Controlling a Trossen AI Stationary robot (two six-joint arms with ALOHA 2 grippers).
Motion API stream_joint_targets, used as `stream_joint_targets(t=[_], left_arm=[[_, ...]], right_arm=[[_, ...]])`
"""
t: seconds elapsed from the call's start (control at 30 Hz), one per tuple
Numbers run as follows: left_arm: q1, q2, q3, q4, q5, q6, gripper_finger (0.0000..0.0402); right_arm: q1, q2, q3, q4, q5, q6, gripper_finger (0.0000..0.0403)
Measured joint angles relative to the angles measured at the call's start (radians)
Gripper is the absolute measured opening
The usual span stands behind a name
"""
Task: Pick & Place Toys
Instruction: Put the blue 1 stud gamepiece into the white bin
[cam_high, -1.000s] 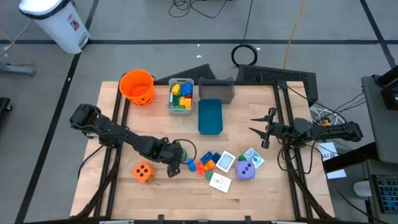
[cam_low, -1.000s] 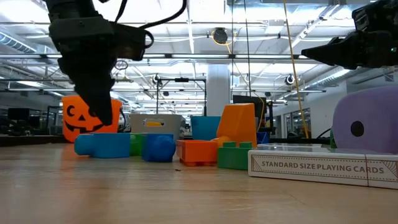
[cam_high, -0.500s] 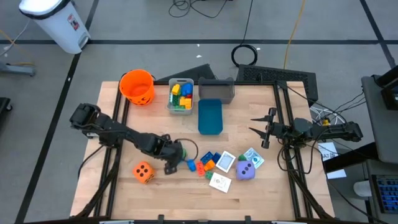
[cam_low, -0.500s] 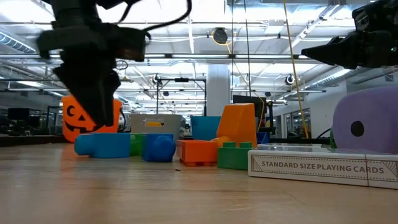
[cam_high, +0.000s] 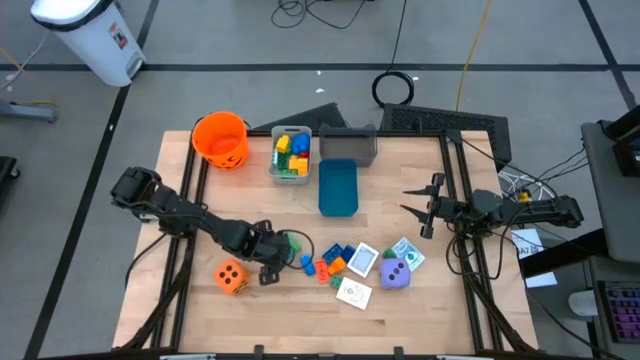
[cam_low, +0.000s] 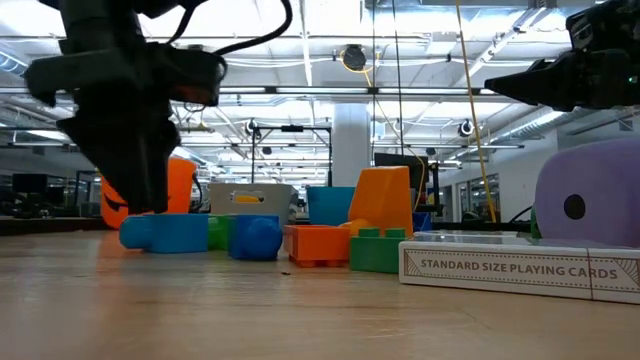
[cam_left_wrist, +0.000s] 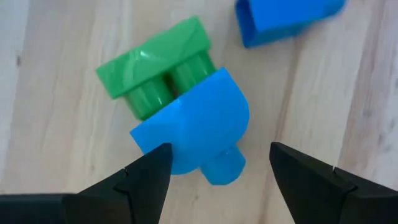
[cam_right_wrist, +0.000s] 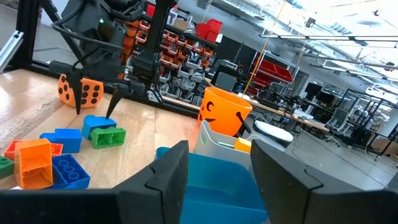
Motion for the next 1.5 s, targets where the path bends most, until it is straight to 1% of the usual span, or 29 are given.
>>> stream_joint_targets(t=[0.07,0.13,0.4,0.57,0.7,0.73,0.83,0.87,1.0,1.17,1.27,1.4,1.5], left_arm=[[0.000,-0.001,0.000,-0.001,0.018,-0.111,0.0278],[0.000,-0.002,0.001,-0.002,0.026,-0.168,0.0278],[0.020,-0.007,0.046,-0.051,0.055,-0.180,0.0278],[0.020,-0.007,0.092,-0.144,0.053,-0.193,0.0278],[0.006,-0.005,0.093,-0.205,0.031,-0.233,0.0278],[0.007,0.000,0.093,-0.212,0.003,-0.216,0.0278],[0.016,0.005,0.093,-0.204,-0.108,-0.046,0.0278],[0.018,0.004,0.093,-0.188,-0.121,0.008,0.0278],[0.010,0.004,0.093,-0.154,-0.089,0.233,0.0278],[0.017,0.007,0.092,-0.155,-0.099,0.449,0.0278],[0.014,0.007,0.078,-0.146,-0.055,0.567,0.0278],[0.015,0.007,0.036,-0.119,-0.012,0.635,0.0278],[0.015,0.007,0.016,-0.098,-0.056,0.647,0.0278]], right_arm=[[0.000,0.000,0.000,0.000,0.000,0.000,0.0169],[0.000,0.000,0.000,0.000,0.000,0.000,0.0169],[0.000,0.000,0.000,0.002,0.000,0.000,0.0169],[0.000,0.000,0.000,0.002,0.000,0.000,0.0169],[0.000,0.000,0.000,0.001,0.000,0.000,0.0169],[0.000,0.000,0.000,0.001,-0.001,0.000,0.0169],[0.000,0.000,0.000,0.000,-0.001,0.000,0.0169],[0.000,0.000,0.000,-0.001,-0.001,0.000,0.0169],[0.000,0.000,0.000,-0.003,-0.001,-0.001,0.0169],[0.000,0.000,0.000,-0.006,-0.001,-0.002,0.0169],[0.000,0.000,0.000,-0.006,-0.001,-0.001,0.0169],[0.000,0.000,0.000,-0.006,-0.001,0.000,0.0169],[0.000,0.000,0.000,-0.006,-0.001,0.000,0.0169]])
